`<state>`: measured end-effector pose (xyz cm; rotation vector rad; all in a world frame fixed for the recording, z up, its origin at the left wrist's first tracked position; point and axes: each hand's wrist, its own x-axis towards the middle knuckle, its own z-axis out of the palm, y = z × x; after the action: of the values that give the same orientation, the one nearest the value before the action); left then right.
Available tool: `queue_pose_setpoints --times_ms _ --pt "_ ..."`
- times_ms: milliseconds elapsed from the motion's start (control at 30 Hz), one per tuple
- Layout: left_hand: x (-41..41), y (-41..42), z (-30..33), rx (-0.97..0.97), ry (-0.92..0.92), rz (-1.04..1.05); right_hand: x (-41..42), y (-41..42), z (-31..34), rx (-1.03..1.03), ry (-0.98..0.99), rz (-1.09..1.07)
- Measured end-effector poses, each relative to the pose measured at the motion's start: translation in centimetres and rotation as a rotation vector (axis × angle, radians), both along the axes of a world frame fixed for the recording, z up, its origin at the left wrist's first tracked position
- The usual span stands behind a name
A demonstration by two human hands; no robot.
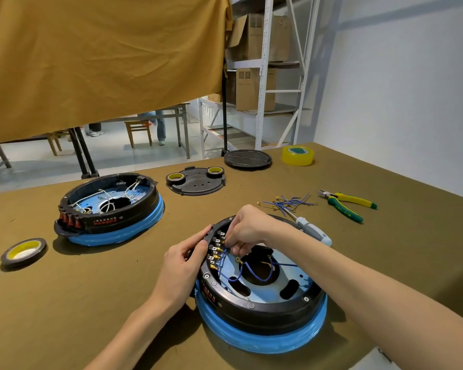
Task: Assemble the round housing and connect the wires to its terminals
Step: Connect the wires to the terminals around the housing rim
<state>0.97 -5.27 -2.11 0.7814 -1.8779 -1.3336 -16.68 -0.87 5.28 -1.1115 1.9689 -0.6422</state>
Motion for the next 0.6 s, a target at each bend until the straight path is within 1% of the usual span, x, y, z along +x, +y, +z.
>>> queue_pose_setpoints --times_ms 167,233,267,333,367,400,433,500,567,600 --pt "0.1 -0.1 0.3 -0.047 -0.063 -0.036 -0.2 0.8 0.2 -0.063 0.116 0.082" --pt "0.3 -0.1 0.8 -0.15 -0.107 -0.016 -1.7 1.7 0.5 -0.179 0.158 0.095" --pt "0.3 0.1 1.3 -0.255 -0.118 0.021 -2.7 2.4 0.7 -0.283 0.193 0.058" --pt "-0.2 0.5 2.9 -0.447 -0.087 0.072 -4.9 3.7 0.5 -0.542 0.349 -0.108" --pt "-0.6 0.9 3.8 -0.49 -0.072 0.043 -5.9 4.3 0.1 -0.646 0.423 -0.218" --pt "-1.3 1.5 4.8 -0.504 -0.076 -0.029 -6.7 4.7 -0.4 -0.697 0.454 -0.312" --pt "-2.1 2.3 5.6 -0.505 -0.121 -0.131 -7.4 4.9 -1.1 -0.698 0.441 -0.376" --pt "-4.3 3.9 6.7 -0.57 -0.342 -0.34 -8.3 4.7 -2.4 -0.62 0.351 -0.434" --pt "-6.4 5.3 6.8 -0.71 -0.56 -0.436 -9.0 4.4 -3.2 -0.517 0.285 -0.449" --pt "-7.2 5.7 6.7 -0.754 -0.616 -0.441 -9.2 4.4 -3.5 -0.483 0.278 -0.448"
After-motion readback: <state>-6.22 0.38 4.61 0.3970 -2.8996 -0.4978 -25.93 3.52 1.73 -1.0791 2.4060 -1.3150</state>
